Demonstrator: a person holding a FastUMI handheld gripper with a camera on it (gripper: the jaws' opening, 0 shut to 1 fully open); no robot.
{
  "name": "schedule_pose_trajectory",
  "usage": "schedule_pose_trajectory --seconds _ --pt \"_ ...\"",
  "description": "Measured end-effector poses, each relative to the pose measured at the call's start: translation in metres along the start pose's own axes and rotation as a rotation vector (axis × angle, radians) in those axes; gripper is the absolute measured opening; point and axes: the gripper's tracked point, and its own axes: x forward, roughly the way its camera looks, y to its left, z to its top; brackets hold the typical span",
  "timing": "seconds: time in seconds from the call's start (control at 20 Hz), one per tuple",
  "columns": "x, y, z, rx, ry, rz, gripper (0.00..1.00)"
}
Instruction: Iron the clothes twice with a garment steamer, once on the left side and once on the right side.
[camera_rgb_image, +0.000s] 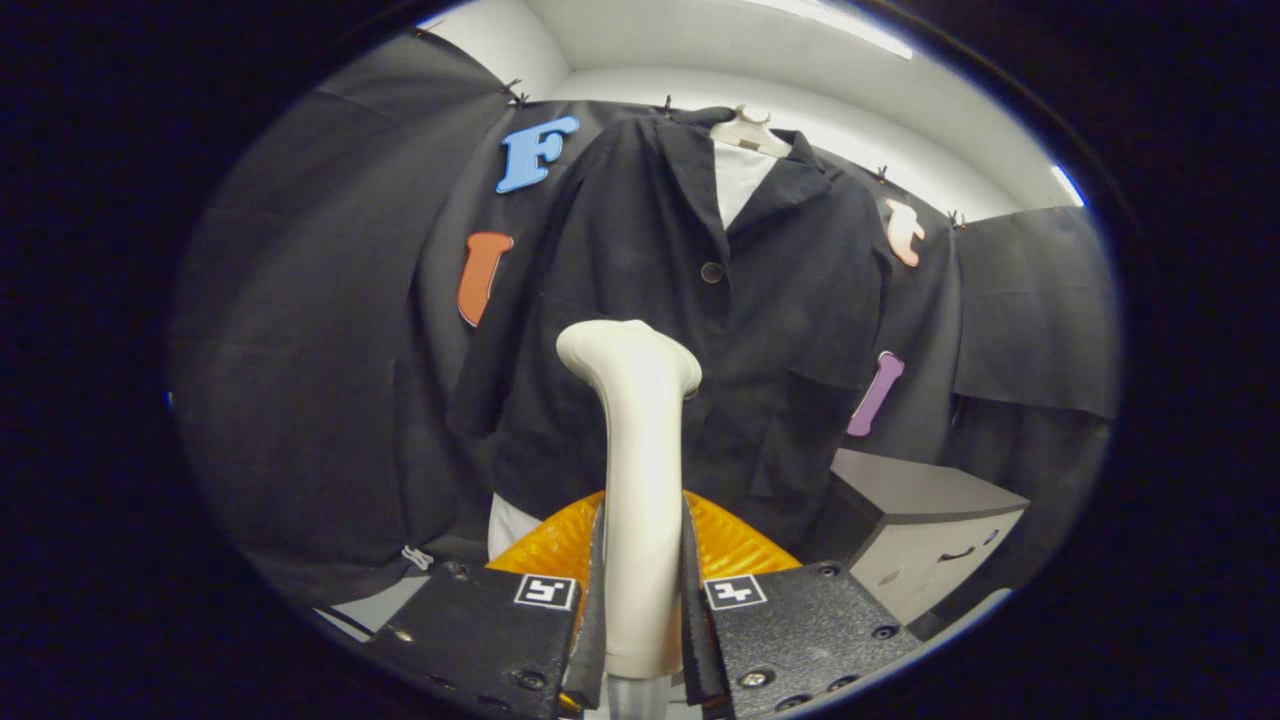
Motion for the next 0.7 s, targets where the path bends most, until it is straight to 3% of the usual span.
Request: schedule_pose_trajectory --seconds 0.7 --pt "-0.023 0.017 -0.099 -0.156 0.138 0.078 0.34"
